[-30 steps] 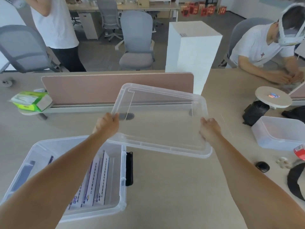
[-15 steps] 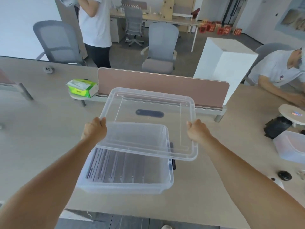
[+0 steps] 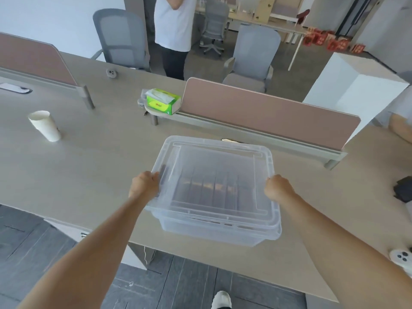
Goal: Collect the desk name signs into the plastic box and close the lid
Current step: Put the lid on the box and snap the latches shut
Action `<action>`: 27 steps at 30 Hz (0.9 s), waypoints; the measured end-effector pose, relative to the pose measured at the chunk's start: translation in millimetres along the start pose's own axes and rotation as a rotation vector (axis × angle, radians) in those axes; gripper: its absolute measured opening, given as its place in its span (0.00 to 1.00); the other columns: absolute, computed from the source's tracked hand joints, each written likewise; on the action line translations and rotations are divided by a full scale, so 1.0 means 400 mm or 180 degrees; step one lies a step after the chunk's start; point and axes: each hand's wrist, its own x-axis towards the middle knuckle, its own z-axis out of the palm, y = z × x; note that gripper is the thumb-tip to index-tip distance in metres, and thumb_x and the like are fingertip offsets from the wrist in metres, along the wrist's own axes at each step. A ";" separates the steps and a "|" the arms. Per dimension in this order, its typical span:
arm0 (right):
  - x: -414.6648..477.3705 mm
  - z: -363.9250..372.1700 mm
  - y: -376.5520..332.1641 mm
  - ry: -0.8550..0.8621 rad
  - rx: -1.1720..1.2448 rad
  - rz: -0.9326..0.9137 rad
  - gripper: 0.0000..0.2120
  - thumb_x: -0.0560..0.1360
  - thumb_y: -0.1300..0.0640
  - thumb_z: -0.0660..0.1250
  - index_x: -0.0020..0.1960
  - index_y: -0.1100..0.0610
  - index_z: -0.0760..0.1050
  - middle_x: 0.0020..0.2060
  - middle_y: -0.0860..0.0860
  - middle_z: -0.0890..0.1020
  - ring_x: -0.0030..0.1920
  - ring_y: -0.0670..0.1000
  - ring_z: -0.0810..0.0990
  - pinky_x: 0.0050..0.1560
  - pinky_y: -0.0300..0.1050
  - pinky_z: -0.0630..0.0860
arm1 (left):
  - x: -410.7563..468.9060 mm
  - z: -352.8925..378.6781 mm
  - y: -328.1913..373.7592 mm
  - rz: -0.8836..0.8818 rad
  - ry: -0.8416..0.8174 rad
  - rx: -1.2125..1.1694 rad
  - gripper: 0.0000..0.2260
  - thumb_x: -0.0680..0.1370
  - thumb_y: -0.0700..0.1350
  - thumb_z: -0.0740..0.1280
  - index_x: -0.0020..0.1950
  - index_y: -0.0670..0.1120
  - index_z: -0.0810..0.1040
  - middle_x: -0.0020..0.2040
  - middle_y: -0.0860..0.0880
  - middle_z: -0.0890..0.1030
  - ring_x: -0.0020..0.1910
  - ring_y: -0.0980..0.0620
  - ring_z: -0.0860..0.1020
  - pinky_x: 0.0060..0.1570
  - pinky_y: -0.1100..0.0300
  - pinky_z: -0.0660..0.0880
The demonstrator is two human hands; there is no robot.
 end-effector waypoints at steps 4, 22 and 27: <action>0.037 0.043 0.053 -0.0072 -0.0162 0.0009 0.18 0.82 0.58 0.52 0.66 0.65 0.72 0.59 0.61 0.77 0.59 0.62 0.78 0.46 0.45 0.70 | -0.012 0.042 0.010 -0.0048 0.0004 0.0038 0.20 0.82 0.52 0.55 0.52 0.37 0.79 0.50 0.36 0.81 0.53 0.35 0.78 0.48 0.50 0.74; 0.252 0.000 0.284 0.0234 0.0859 0.0833 0.22 0.84 0.50 0.51 0.68 0.67 0.66 0.64 0.66 0.75 0.63 0.66 0.75 0.57 0.53 0.72 | 0.067 0.258 0.313 0.0428 0.0078 0.0018 0.16 0.82 0.48 0.57 0.38 0.40 0.71 0.37 0.40 0.76 0.44 0.37 0.75 0.39 0.52 0.69; 0.346 -0.050 0.379 0.0239 0.0924 0.0893 0.23 0.84 0.49 0.51 0.68 0.65 0.67 0.63 0.66 0.76 0.61 0.66 0.76 0.51 0.52 0.72 | 0.089 0.341 0.428 0.0525 0.0043 0.0094 0.16 0.83 0.49 0.56 0.41 0.40 0.72 0.38 0.41 0.75 0.42 0.40 0.71 0.39 0.53 0.67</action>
